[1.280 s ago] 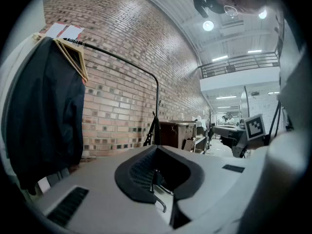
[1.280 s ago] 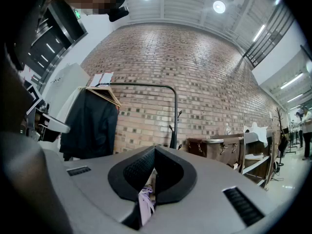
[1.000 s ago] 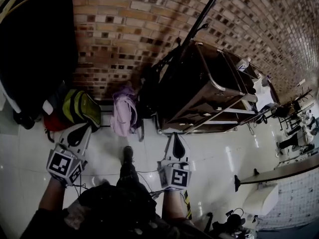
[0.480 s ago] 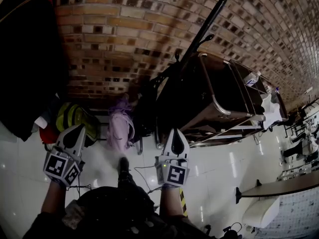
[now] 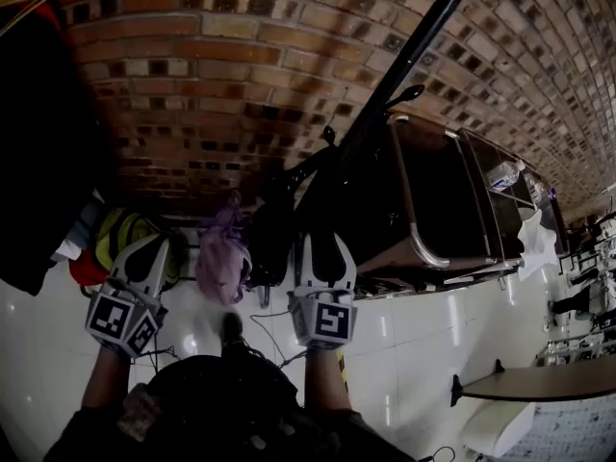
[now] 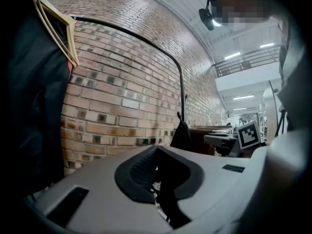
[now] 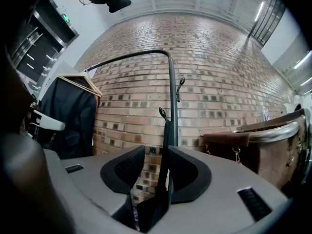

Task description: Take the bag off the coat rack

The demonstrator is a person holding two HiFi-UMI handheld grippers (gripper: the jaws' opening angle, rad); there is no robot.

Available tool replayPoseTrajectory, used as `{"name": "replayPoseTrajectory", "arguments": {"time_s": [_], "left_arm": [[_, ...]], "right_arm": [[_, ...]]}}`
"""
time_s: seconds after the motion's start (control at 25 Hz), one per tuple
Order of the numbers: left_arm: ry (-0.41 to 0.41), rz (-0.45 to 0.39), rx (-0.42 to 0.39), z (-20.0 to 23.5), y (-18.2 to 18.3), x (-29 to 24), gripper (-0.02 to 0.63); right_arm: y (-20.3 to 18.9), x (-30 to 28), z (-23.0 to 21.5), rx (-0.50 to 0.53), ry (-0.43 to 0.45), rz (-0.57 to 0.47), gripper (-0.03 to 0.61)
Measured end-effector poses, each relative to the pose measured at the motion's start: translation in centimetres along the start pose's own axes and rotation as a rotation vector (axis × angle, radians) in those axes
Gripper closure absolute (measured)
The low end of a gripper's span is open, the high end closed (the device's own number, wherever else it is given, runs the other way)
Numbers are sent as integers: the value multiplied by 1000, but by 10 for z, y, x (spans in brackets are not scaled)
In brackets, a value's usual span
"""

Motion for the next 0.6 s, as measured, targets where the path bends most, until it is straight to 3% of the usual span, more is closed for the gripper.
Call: {"name": "replayPoseTrajectory", "arguments": {"time_s": [0.24, 0.6], "left_arm": [[29, 1, -10, -3, 6, -52, 574], [55, -7, -10, -5, 12, -109, 574]], "right_arm": [[-13, -60, -30, -24, 58, 32, 419], [-16, -118, -41, 36, 92, 22, 419]]}}
Point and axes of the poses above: the fingertips, and each gripper's own axes: x backward along the fingers, z to its left, y out of its top, the point moved 5 cm from there along x, backward along the fingers, and after that the axes turned 4 degrees about y, right-handed, at the moved point
